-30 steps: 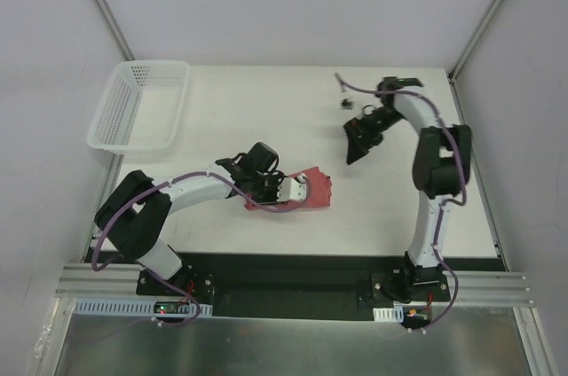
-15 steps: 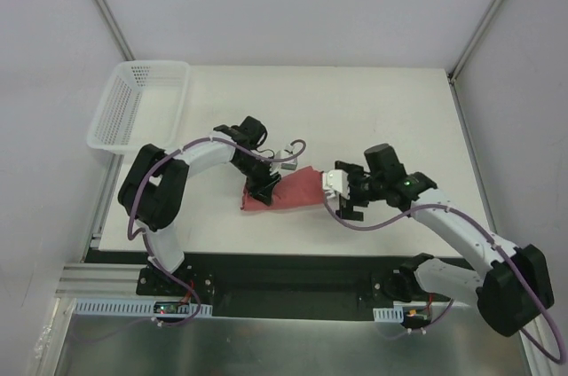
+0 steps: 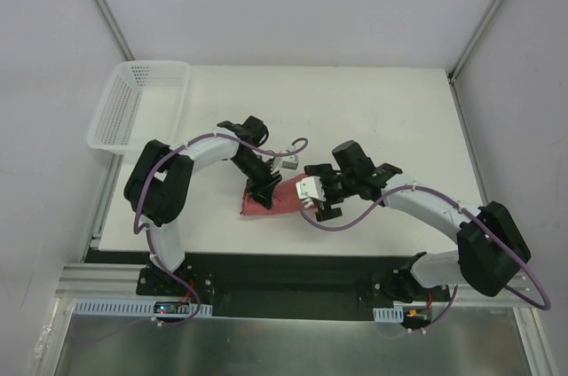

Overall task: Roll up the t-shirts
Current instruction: Roll the T-shirt to the center of the board.

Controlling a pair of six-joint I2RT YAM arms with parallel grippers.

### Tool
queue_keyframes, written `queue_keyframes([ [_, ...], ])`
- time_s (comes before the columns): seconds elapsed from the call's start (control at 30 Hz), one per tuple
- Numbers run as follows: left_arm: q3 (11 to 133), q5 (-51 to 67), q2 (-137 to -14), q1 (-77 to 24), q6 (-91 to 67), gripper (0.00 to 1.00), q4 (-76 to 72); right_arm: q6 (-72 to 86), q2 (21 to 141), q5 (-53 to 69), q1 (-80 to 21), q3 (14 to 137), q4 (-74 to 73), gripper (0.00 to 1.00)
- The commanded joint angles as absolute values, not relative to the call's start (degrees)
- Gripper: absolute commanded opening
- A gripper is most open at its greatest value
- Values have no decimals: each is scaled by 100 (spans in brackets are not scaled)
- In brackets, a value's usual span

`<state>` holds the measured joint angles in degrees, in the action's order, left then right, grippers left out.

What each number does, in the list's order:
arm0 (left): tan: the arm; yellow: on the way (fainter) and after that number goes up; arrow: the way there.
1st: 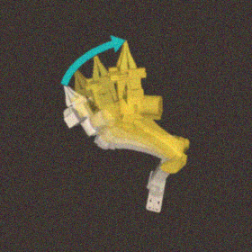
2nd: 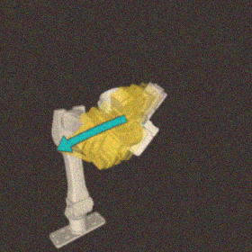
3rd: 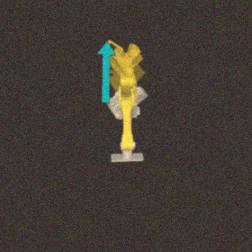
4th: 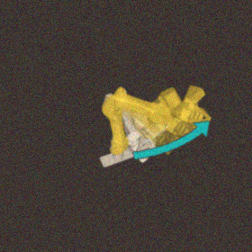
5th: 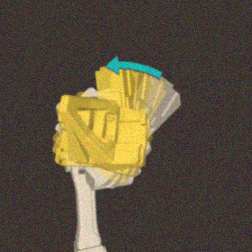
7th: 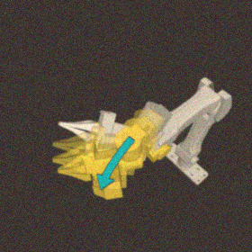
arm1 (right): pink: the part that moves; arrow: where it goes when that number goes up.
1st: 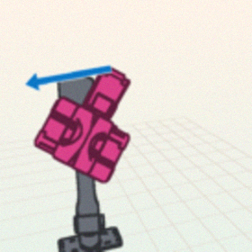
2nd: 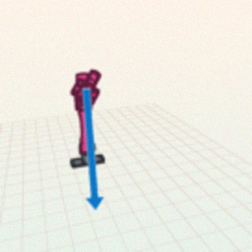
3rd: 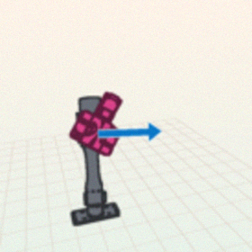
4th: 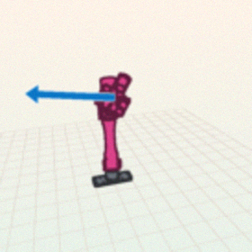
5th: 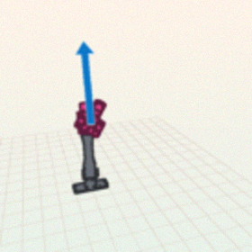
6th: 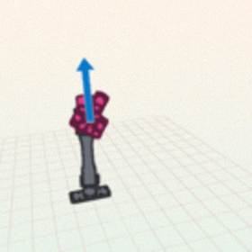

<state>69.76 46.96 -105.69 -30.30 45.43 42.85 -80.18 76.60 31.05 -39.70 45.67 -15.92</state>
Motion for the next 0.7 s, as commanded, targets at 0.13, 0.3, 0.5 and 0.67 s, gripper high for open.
queue_keyframes([
  [0.13, 7145, 5080, -10635, -2980, 4667, 35, 4632, -8350, 8322, 3429, -4332, 4825, -1495, 96],
  [0.3, 7207, 5168, -10670, -2892, 4790, 36, 4737, -8095, 8525, 2682, -4570, 4246, -3, 96],
  [0.5, 7321, 5212, -10740, -2795, 5001, 37, 4922, -7892, 8955, 1899, -4693, 4298, 527, 92],
  [0.67, 7313, 5037, -10670, -2716, 5194, 40, 5097, -7840, 9395, 1749, -4667, 4728, -130, 28],
])
